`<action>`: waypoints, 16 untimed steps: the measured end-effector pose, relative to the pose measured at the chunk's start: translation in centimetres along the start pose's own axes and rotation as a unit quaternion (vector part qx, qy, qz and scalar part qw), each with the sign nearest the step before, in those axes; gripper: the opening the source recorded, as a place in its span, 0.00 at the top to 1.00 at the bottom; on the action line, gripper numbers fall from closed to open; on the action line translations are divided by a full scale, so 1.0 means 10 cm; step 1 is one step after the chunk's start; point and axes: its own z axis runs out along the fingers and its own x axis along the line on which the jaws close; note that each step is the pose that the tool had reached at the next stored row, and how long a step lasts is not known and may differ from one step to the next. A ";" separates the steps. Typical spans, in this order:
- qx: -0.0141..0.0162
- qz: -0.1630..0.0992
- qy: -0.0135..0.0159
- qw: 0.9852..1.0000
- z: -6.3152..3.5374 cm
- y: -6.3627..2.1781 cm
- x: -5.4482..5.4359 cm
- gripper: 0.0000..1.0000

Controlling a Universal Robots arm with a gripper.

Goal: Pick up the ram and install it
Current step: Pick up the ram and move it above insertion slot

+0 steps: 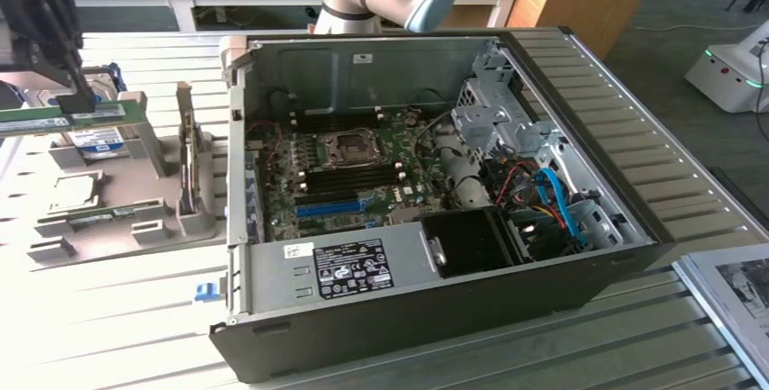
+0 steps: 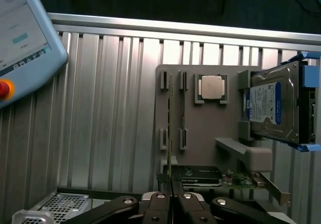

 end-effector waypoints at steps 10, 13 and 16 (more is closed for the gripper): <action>0.000 0.000 0.000 1.000 -0.011 -0.328 0.02 0.88; 0.000 0.000 0.000 1.000 -0.013 -0.434 0.02 0.88; 0.000 -0.001 0.000 1.000 -0.017 -0.536 0.03 0.88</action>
